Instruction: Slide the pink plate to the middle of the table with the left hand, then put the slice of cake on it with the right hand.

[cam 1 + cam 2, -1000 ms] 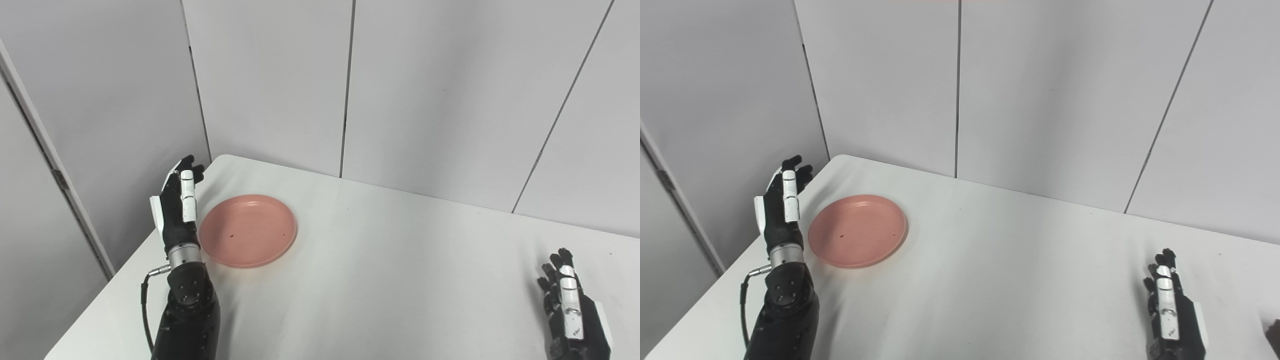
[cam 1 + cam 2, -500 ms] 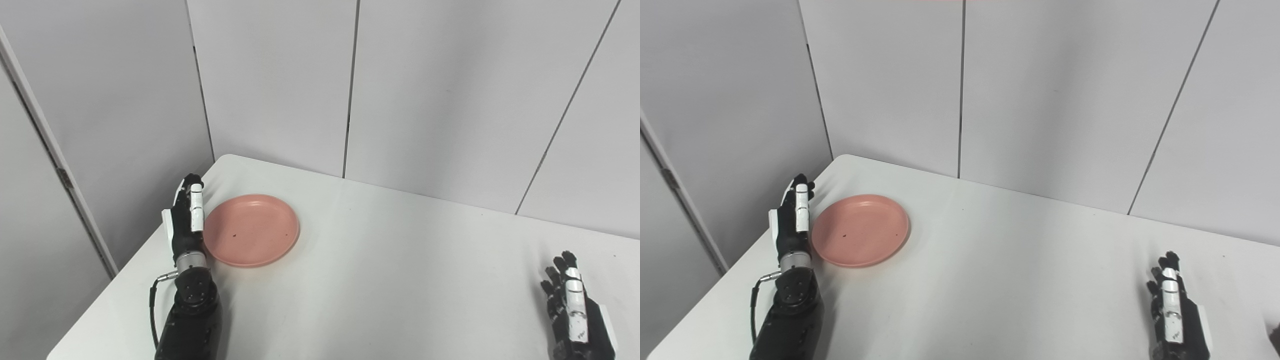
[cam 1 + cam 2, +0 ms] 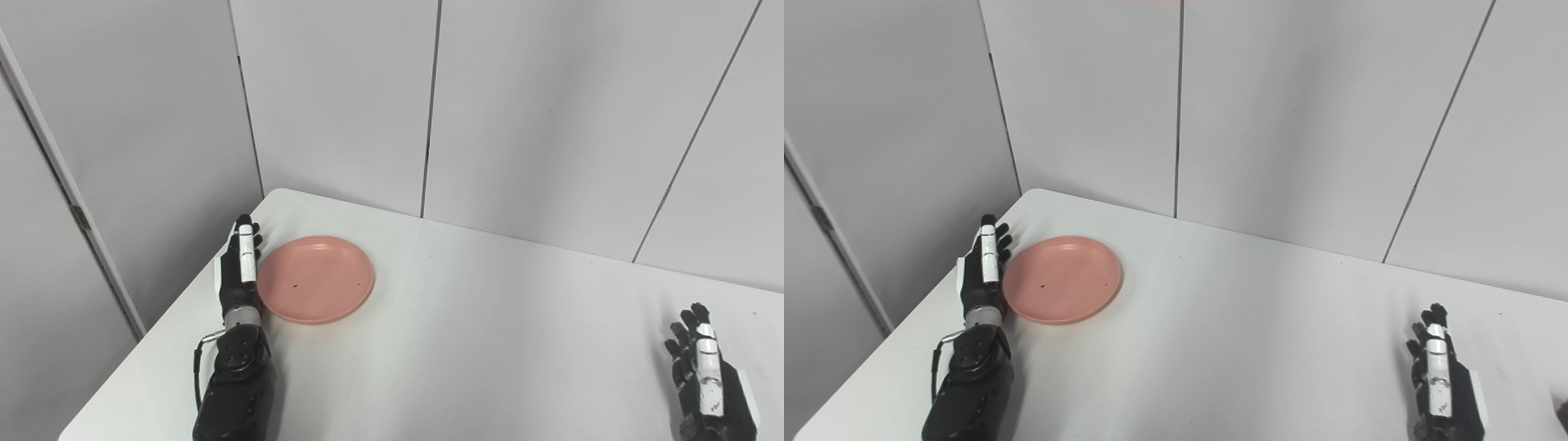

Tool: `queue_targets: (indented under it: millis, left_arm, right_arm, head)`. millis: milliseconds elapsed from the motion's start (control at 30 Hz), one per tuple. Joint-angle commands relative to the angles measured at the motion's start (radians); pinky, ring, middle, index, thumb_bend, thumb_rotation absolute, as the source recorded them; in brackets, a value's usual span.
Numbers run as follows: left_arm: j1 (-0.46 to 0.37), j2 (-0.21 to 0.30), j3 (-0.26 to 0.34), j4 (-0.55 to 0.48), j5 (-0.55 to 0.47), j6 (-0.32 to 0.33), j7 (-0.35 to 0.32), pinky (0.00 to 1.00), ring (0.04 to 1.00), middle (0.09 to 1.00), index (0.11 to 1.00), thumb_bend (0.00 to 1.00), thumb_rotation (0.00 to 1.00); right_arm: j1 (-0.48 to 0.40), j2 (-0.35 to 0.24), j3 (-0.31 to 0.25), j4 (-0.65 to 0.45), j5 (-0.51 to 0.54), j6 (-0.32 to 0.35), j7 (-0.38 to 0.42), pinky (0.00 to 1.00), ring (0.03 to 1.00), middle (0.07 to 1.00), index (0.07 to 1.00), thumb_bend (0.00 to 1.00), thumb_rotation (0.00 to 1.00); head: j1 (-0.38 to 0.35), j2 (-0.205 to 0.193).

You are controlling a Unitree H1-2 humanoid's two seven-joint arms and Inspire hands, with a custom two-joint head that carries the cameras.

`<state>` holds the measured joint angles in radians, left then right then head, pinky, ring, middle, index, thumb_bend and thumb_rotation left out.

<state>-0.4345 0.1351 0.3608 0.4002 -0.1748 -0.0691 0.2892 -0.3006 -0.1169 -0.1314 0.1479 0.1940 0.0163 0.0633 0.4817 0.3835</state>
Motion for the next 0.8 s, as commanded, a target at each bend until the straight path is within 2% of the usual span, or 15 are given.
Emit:
queue_targets:
  millis: [0,167,267,467,533,767]
  left_arm:
    - [-0.021,0.001,-0.003,-0.039,-0.033,-0.001,-0.032,0.83,0.854,0.847,0.844,0.71,1.0]
    - [-0.019,-0.041,0.012,-0.066,-0.135,0.047,-0.064,0.77,0.808,0.808,0.805,0.77,0.95]
    - [-0.014,-0.06,0.006,-0.077,-0.167,0.054,-0.081,0.76,0.781,0.782,0.777,0.76,0.97]
    - [-0.006,-0.079,-0.023,-0.081,-0.176,0.042,-0.117,0.76,0.784,0.786,0.791,0.77,1.0]
    - [-0.009,-0.086,-0.03,-0.076,-0.171,0.039,-0.121,0.76,0.776,0.78,0.784,0.78,0.97]
    - [-0.016,-0.118,-0.063,-0.063,-0.178,0.049,-0.136,0.77,0.779,0.777,0.776,0.79,0.95]
  right_arm:
    - [-0.024,-0.003,-0.003,-0.031,0.008,-0.012,0.005,1.0,1.0,1.0,1.0,0.39,0.91]
    - [-0.022,-0.004,-0.001,-0.04,0.003,-0.004,0.004,1.0,1.0,1.0,1.0,0.39,0.92]
    - [-0.021,-0.004,0.001,-0.045,-0.002,-0.003,0.001,1.0,1.0,1.0,1.0,0.4,0.93]
    - [-0.02,-0.004,0.002,-0.051,0.0,-0.002,0.006,1.0,1.0,1.0,1.0,0.39,0.94]
    - [-0.021,-0.002,0.002,-0.053,0.003,0.002,0.006,1.0,1.0,1.0,1.0,0.41,0.94]
    - [-0.023,0.011,0.006,-0.053,-0.009,-0.011,-0.006,1.0,1.0,1.0,1.0,0.34,0.92]
  head:
    - [-0.003,0.002]
    - [-0.007,0.005]
    - [-0.009,0.008]
    - [-0.023,0.014]
    - [-0.029,0.015]
    - [-0.087,0.022]
